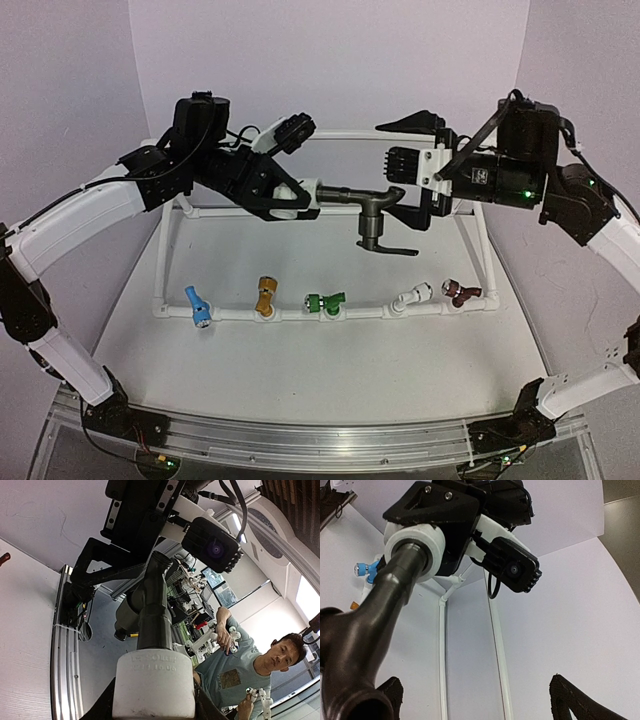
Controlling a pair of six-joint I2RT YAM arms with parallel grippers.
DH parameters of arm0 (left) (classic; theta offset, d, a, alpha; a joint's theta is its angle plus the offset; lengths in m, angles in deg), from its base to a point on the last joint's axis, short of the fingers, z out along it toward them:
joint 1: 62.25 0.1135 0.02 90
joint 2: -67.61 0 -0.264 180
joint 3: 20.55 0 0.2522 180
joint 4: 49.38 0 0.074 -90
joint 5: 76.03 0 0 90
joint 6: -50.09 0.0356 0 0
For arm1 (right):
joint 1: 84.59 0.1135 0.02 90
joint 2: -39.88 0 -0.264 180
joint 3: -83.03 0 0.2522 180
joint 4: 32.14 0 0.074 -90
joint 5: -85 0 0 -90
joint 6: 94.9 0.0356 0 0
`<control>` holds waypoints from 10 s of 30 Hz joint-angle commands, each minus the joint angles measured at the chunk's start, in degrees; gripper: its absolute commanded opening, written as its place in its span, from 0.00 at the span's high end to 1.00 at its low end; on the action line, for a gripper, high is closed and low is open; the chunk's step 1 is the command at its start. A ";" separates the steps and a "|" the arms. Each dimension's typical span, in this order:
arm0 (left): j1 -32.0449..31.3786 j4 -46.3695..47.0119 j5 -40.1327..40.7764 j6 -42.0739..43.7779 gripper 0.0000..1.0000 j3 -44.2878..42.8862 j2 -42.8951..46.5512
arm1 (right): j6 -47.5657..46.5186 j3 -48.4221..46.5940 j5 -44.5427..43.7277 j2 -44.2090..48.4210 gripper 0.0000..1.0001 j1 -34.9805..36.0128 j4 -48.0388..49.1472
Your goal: Install the water faucets
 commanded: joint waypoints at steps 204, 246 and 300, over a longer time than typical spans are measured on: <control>6.70 40.75 0.85 -29.58 1.00 6.60 -0.24 | 1.01 19.78 -17.95 15.24 0.09 3.57 6.36; 6.62 66.46 6.14 -46.97 1.00 11.65 -1.56 | -14.35 33.37 -17.37 4.23 1.00 7.67 64.26; 2.42 12.19 5.01 -7.51 1.00 5.06 1.71 | -4.29 11.67 -26.48 -2.78 1.00 7.40 43.70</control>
